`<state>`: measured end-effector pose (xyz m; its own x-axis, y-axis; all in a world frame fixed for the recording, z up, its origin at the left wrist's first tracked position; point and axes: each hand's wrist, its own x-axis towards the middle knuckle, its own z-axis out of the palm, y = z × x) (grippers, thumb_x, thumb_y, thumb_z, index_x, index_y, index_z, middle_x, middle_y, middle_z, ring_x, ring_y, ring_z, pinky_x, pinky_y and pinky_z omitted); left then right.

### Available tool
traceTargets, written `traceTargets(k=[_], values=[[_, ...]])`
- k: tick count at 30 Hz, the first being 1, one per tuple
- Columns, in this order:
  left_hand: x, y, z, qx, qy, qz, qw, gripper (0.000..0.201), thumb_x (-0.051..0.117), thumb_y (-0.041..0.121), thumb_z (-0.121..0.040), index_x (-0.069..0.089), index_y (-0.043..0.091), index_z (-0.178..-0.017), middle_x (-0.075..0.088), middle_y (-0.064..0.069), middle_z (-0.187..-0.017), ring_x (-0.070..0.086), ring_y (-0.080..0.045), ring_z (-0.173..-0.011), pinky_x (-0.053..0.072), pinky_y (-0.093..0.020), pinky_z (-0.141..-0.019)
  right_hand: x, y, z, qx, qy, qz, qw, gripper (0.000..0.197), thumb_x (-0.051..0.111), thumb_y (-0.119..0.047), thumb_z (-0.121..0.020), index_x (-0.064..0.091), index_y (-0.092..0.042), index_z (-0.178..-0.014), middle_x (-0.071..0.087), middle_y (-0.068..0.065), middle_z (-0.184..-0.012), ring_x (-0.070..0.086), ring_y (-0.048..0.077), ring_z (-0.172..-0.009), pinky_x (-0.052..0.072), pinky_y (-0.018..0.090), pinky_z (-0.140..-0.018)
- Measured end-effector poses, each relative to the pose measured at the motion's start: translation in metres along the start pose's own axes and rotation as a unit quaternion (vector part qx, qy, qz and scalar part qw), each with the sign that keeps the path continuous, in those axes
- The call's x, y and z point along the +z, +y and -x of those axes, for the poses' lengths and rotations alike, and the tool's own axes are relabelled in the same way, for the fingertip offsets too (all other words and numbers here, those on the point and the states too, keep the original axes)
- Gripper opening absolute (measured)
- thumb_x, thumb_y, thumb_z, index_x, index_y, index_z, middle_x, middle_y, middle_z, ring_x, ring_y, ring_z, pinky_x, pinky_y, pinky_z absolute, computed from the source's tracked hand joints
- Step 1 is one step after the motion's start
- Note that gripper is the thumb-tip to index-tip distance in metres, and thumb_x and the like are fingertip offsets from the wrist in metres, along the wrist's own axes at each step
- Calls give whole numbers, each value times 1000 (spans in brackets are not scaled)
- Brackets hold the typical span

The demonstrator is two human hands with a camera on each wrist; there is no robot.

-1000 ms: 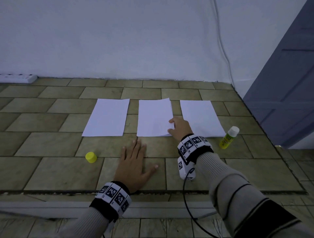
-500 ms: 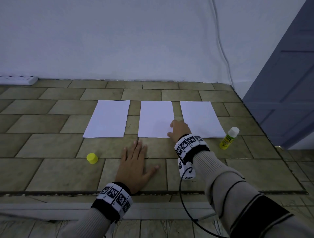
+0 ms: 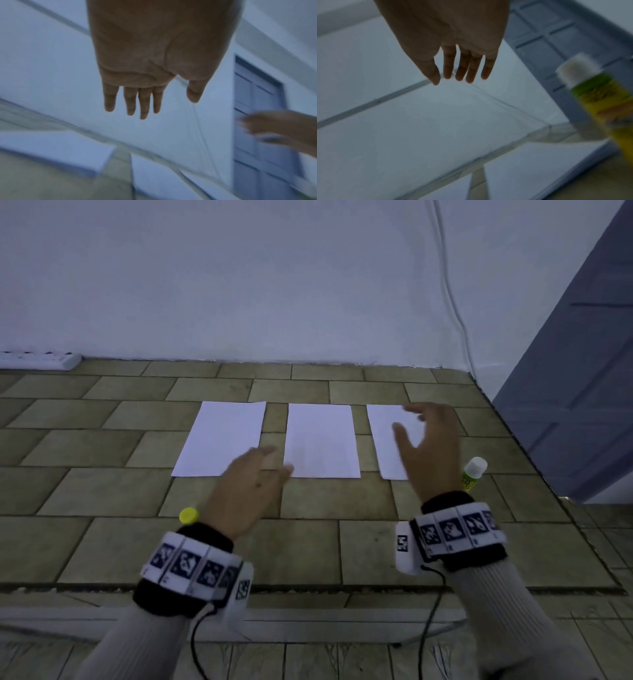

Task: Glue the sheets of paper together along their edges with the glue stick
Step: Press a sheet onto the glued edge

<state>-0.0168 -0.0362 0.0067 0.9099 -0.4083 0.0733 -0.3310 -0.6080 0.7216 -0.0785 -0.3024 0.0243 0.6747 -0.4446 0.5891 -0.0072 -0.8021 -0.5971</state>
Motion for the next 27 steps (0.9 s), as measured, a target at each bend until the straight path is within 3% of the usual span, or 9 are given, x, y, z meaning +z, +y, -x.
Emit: traceTargets(k=[3, 7, 8, 10, 12, 17, 21, 23, 27], values=[[-20, -26, -34, -69, 32, -59, 995, 64, 50, 53, -94, 41, 14, -144, 44, -5, -148, 39, -23, -136, 32, -41, -112, -25, 21, 9, 8, 92, 49, 995, 38, 65, -21, -84, 54, -7, -118, 53, 14, -121, 45, 26, -116, 37, 37, -100], [-23, -74, -73, -173, -9, -219, 960, 77, 47, 57, -94, 34, 3, -147, 34, -18, -153, 30, -34, -141, 29, -48, -113, -42, 48, 21, 180, 111, 35, 977, 74, 73, -20, -79, 34, 0, -138, 35, 19, -142, 31, 29, -132, 25, 35, -112], [-21, -80, -78, -192, -26, -254, 948, 80, 45, 59, -94, 30, 2, -148, 30, -19, -154, 25, -35, -143, 27, -49, -114, -44, 52, 22, 232, 108, 5, 967, 77, 73, -19, -79, 31, 2, -140, 35, 18, -142, 32, 29, -133, 27, 35, -110], [-13, -83, -82, -231, -47, -290, 928, 84, 43, 63, -93, 23, 5, -151, 19, -18, -159, 15, -37, -146, 22, -50, -116, -46, 59, 24, 334, 97, -62, 935, 74, 74, -18, -79, 33, 2, -136, 43, 14, -131, 43, 28, -125, 36, 29, -94], [-6, -82, -82, -252, -65, -301, 917, 84, 45, 65, -92, 25, 8, -150, 19, -17, -158, 15, -38, -145, 22, -52, -114, -44, 68, 29, 390, 68, -97, 913, 67, 75, -20, -79, 38, 0, -130, 51, 10, -117, 53, 29, -115, 40, 30, -83], [-1, -82, -83, -242, -72, -339, 906, 74, 51, 64, -89, 41, 9, -138, 43, -16, -140, 40, -38, -129, 38, -51, -103, -35, 82, 43, 427, 19, -100, 899, 47, 64, -21, -88, 47, -3, -127, 56, 14, -121, 52, 25, -106, 39, 35, -87], [-5, -87, -82, -218, -52, -333, 916, 61, 51, 58, -92, 48, 7, -125, 54, -16, -123, 54, -36, -112, 47, -48, -94, -33, 83, 45, 428, 13, -78, 901, 37, 52, -22, -95, 48, -2, -126, 56, 17, -122, 52, 30, -109, 36, 32, -82], [-9, -90, -82, -209, -30, -303, 929, 58, 52, 56, -92, 49, 7, -124, 56, -17, -123, 56, -35, -109, 48, -46, -91, -33, 82, 44, 429, 8, -71, 901, 36, 50, -23, -96, 48, -3, -126, 56, 17, -122, 52, 31, -111, 35, 31, -81], [-20, -75, -74, -189, 52, -223, 955, 62, 50, 52, -95, 42, 9, -139, 48, -17, -139, 51, -38, -120, 44, -49, -96, -34, 81, 43, 431, -2, -62, 900, 38, 51, -24, -96, 47, -4, -128, 55, 16, -124, 51, 28, -109, 33, 30, -81]])
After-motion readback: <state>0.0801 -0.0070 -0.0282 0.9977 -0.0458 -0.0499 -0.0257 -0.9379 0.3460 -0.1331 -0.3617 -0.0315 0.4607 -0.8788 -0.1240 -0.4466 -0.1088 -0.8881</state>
